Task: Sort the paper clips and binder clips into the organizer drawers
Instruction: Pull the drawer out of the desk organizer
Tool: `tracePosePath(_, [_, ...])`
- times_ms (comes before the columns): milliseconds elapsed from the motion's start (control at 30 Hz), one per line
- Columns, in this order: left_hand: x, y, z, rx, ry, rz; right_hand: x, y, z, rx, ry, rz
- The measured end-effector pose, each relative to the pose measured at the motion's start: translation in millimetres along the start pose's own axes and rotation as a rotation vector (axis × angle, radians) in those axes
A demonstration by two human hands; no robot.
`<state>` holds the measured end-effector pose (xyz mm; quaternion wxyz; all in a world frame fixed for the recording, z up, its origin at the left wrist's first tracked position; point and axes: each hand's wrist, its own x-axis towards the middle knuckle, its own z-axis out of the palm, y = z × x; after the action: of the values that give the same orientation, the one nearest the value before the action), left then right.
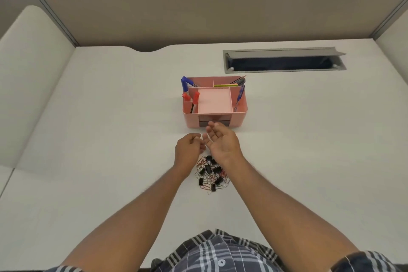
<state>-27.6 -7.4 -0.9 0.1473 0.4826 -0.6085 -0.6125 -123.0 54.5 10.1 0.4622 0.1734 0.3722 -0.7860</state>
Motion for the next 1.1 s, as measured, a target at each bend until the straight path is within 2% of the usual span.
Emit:
tracePosePath(433, [9.9,17.7,5.1,-0.410,0.001,-0.159,-20.6,6.4,-16.0,0.074,-0.080,0.098])
tracePosePath(733, [1.9,14.4,5.3,-0.425,0.006,-0.122,-39.2,6.0,-23.6,0.033,-0.070,0.109])
tracePosePath(1100, [-2.6,12.3,4.5,-0.410,0.028,-0.102,-40.3,-2.3,-28.2,-0.134,0.010,0.111])
